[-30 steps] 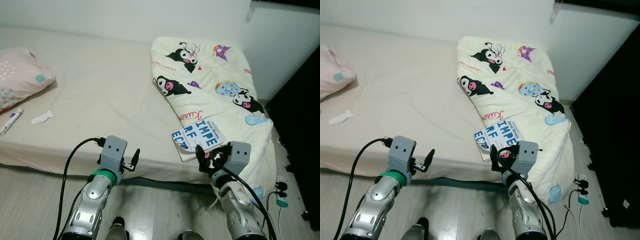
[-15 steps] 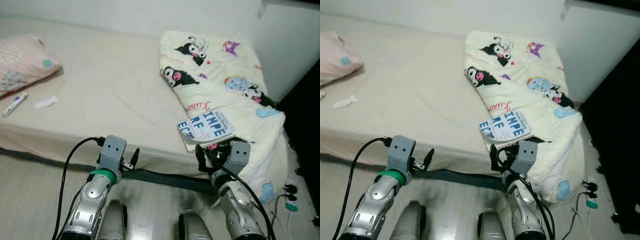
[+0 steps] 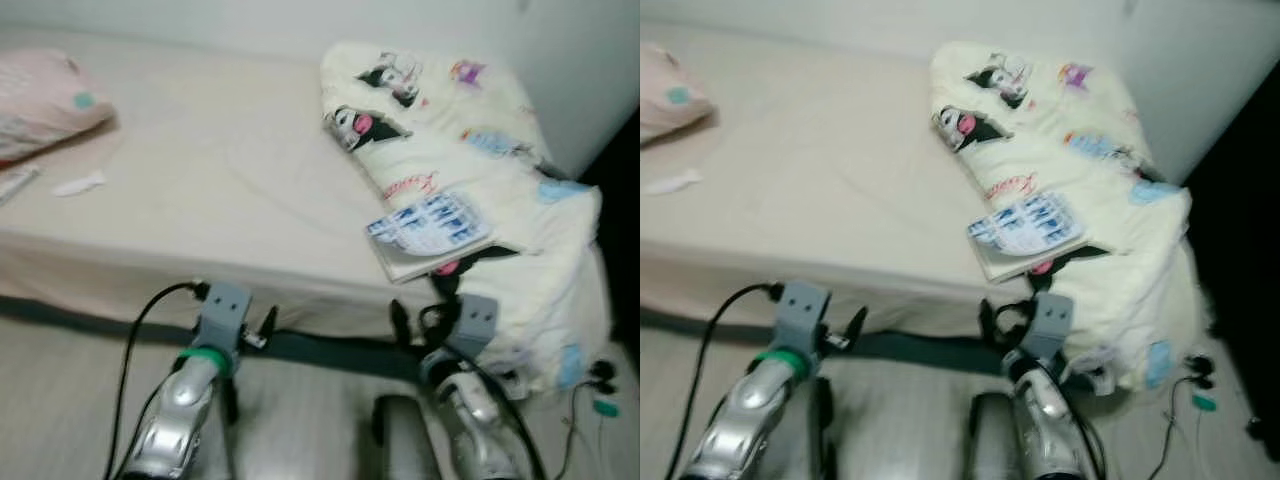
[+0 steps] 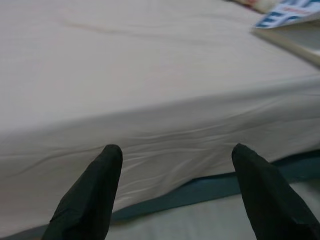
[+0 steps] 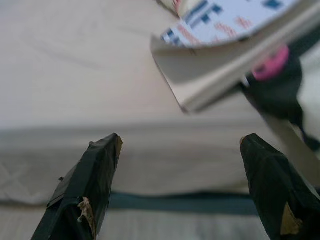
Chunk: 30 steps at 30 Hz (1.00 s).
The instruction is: Clean up the room
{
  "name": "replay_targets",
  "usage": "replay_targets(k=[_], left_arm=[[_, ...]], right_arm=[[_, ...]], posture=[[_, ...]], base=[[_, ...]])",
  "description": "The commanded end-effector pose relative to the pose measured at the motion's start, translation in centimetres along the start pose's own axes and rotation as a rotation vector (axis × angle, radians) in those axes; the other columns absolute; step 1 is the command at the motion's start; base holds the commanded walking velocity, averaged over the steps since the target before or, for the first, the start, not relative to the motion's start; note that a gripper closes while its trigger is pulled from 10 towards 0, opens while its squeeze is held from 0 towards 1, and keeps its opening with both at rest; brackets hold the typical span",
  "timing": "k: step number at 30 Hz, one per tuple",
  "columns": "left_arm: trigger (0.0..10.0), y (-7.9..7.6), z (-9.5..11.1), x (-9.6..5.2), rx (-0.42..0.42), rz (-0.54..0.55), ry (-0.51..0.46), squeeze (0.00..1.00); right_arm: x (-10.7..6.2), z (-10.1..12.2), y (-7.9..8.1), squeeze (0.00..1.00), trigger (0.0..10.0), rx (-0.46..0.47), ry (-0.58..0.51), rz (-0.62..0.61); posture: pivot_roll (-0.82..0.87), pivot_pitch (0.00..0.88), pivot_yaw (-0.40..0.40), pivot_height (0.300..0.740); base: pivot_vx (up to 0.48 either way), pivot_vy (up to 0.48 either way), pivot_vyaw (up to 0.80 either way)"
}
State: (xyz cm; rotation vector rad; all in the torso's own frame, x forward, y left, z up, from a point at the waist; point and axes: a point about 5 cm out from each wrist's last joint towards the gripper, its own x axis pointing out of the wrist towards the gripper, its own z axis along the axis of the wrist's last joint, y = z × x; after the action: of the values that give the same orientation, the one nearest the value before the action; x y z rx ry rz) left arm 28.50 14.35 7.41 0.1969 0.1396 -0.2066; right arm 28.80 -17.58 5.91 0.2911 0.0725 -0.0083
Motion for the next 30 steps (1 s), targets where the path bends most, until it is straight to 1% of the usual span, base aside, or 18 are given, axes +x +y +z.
replay_targets(k=[1,3,5,7,8,10,12,15,16,17,18,19,20,21,22,23,26,30], left_arm=[[10.0,-0.3,-0.5,-0.1,0.000,-0.014,0.022,0.00],[10.0,-0.3,-0.5,-0.1,0.001,-0.014,0.022,0.00],[10.0,-0.2,-0.5,-0.2,0.002,-0.013,0.022,0.00],[10.0,-0.2,-0.5,-0.2,0.003,-0.012,0.022,0.00],[10.0,-0.2,-0.5,-0.3,0.003,-0.012,0.022,0.00],[10.0,-0.2,-0.5,-0.3,0.004,-0.012,0.023,0.00],[10.0,-0.2,-0.5,-0.4,0.004,-0.013,0.024,0.00],[10.0,-0.3,-0.5,-0.5,0.004,-0.015,0.025,0.00],[10.0,-0.3,-0.6,-0.5,0.006,-0.019,0.026,0.00],[10.0,-0.3,-0.6,-0.5,0.006,-0.019,0.026,0.00],[10.0,-0.3,-0.6,-0.5,0.007,-0.021,0.027,0.00],[10.0,-0.3,-0.6,-0.5,0.007,-0.021,0.027,0.00],[10.0,-0.3,-0.6,-0.5,0.010,-0.023,0.028,0.00],[10.0,-0.2,-0.6,-0.6,0.013,-0.024,0.028,0.00],[10.0,-0.2,-0.6,-0.6,0.013,-0.024,0.028,0.00],[10.0,-0.1,-0.5,-0.5,0.015,-0.022,0.028,0.00],[10.0,0.0,-0.4,-0.5,0.015,-0.020,0.027,0.00],[10.0,-0.1,-0.4,-0.5,0.018,-0.022,0.026,0.00]], right_arm=[[0.2,0.8,-0.6,0.00,10.0,0.012,-0.038,-0.014],[0.5,1.4,-0.9,0.00,10.0,0.039,-0.059,-0.023],[1.2,2.7,-1.8,0.00,10.0,0.118,-0.103,-0.059],[1.4,2.9,-2.0,0.00,10.0,0.134,-0.111,-0.068],[1.5,3.3,-2.3,0.00,10.0,0.178,-0.128,-0.086],[1.6,3.4,-2.5,0.00,10.0,0.200,-0.137,-0.094],[1.8,3.8,-3.0,0.00,10.0,0.267,-0.156,-0.124],[1.9,4.0,-3.6,0.00,10.0,0.292,-0.170,-0.144],[2.2,4.1,-3.8,0.16,10.0,0.334,-0.173,-0.139],[2.2,4.1,-3.8,0.16,10.0,0.334,-0.173,-0.139],[2.3,4.2,-4.0,0.88,10.0,0.366,-0.175,-0.134],[2.3,4.2,-4.0,0.88,10.0,0.366,-0.175,-0.134],[2.6,4.2,-3.7,1.00,10.0,0.419,-0.171,-0.115],[2.7,4.1,-3.5,1.00,10.0,0.455,-0.166,-0.100],[2.7,4.1,-3.5,1.00,10.0,0.455,-0.166,-0.100],[2.7,3.7,-3.3,1.00,10.0,0.494,-0.154,-0.100],[2.7,3.4,-3.6,1.00,10.0,0.515,-0.148,-0.105],[3.1,3.5,-3.4,1.00,10.0,0.560,-0.128,-0.036]], posture=[[0.03,0.083,-0.007,0.524],[0.03,0.083,-0.006,0.524],[0.03,0.086,-0.005,0.524],[0.03,0.086,-0.005,0.524],[0.04,0.090,-0.004,0.524],[0.04,0.090,-0.004,0.524],[0.04,0.095,-0.003,0.524],[0.04,0.099,0.001,0.524],[0.04,0.103,0.005,0.524],[0.04,0.103,0.005,0.524],[0.04,0.103,0.005,0.524],[0.04,0.103,0.005,0.524],[0.05,0.107,0.006,0.524],[0.05,0.107,0.006,0.524],[0.05,0.107,0.006,0.524],[0.05,0.108,0.007,0.524],[0.05,0.109,0.008,0.524],[0.06,0.113,0.012,0.524]], base=[[0.000,0.000,0.00],[0.000,0.000,0.00],[0.000,0.000,0.00],[0.000,0.000,0.00],[0.000,0.000,0.00],[0.000,0.000,0.00],[0.000,0.000,0.00],[0.000,0.000,0.00],[0.000,0.000,0.00],[0.000,0.000,0.00],[0.000,0.000,0.00],[0.000,0.000,0.00],[0.000,0.000,0.00],[0.000,0.000,0.00],[0.000,0.000,0.00],[0.000,0.000,0.00],[0.000,0.000,0.00],[0.000,0.000,0.00]])
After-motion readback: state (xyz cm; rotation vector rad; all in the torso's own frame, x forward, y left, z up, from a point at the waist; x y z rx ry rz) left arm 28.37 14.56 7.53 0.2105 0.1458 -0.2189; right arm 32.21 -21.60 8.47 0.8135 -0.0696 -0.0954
